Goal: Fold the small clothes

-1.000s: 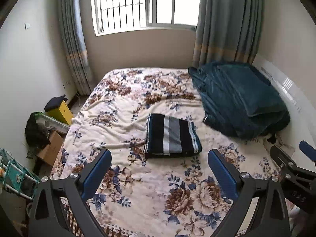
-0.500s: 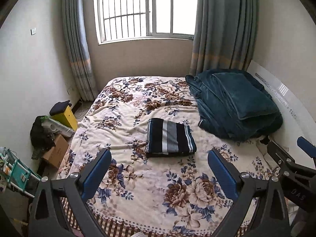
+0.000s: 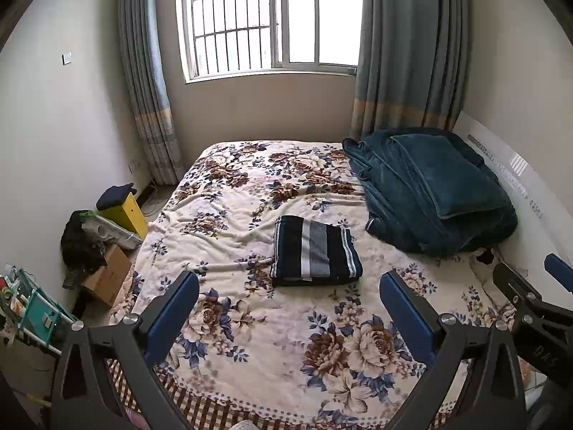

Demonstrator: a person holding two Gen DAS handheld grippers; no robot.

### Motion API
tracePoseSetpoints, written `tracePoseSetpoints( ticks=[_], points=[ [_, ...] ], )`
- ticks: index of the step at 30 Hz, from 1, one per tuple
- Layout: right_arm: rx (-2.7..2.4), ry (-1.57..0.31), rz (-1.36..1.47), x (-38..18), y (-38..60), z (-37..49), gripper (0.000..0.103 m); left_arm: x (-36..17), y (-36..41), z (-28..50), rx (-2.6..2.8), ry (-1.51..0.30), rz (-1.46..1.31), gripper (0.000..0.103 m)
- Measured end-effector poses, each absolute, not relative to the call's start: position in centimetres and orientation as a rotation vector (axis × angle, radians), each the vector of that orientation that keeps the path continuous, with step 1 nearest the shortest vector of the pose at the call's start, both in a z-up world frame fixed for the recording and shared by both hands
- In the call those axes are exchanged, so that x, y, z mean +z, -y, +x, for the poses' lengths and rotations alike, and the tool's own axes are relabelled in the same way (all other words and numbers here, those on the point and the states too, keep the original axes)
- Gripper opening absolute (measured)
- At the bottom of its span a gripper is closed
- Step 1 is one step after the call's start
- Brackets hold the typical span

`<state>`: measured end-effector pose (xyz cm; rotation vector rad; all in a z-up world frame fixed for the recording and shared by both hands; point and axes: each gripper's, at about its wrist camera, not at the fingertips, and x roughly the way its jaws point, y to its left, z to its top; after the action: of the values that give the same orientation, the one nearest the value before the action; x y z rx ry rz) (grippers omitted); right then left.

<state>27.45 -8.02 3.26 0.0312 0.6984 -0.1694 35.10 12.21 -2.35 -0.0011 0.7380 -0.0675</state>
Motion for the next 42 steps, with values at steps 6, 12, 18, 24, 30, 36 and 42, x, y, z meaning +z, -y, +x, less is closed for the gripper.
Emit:
tracePoseSetpoints(
  ticks=[6, 12, 18, 24, 30, 36, 42],
  points=[
    [-0.155, -0.701, 0.025, 3.32, 8.05, 27.69, 0.103, -2.32, -12.27, 35.17, -0.065, -0.737, 0.002, 0.103],
    [-0.139, -0.702, 0.020, 3.44, 7.98, 27.93, 0.103, -2.24, -12.25, 35.10, -0.064, -0.738, 0.000, 0.103],
    [-0.136, -0.701, 0.017, 3.42, 7.97, 28.20, 0.103, -2.19, -12.27, 35.14, -0.066, -0.736, 0.000, 0.103],
    [-0.132, -0.701, 0.015, 3.46, 8.01, 28.29, 0.103, -2.15, -12.10, 35.24, -0.068, -0.737, 0.004, 0.103],
    [-0.131, -0.709, 0.016, 3.31, 8.07, 28.12, 0.103, -2.26, -12.20, 34.98, -0.057, -0.752, 0.003, 0.103],
    [-0.131, -0.708, 0.016, 3.29, 8.02, 28.08, 0.103, -2.51, -12.45, 34.73, -0.048, -0.756, 0.001, 0.103],
    [-0.132, -0.707, 0.014, 3.36, 8.07, 28.10, 0.103, -2.55, -12.70, 34.95, -0.050, -0.759, 0.001, 0.103]
  ],
)
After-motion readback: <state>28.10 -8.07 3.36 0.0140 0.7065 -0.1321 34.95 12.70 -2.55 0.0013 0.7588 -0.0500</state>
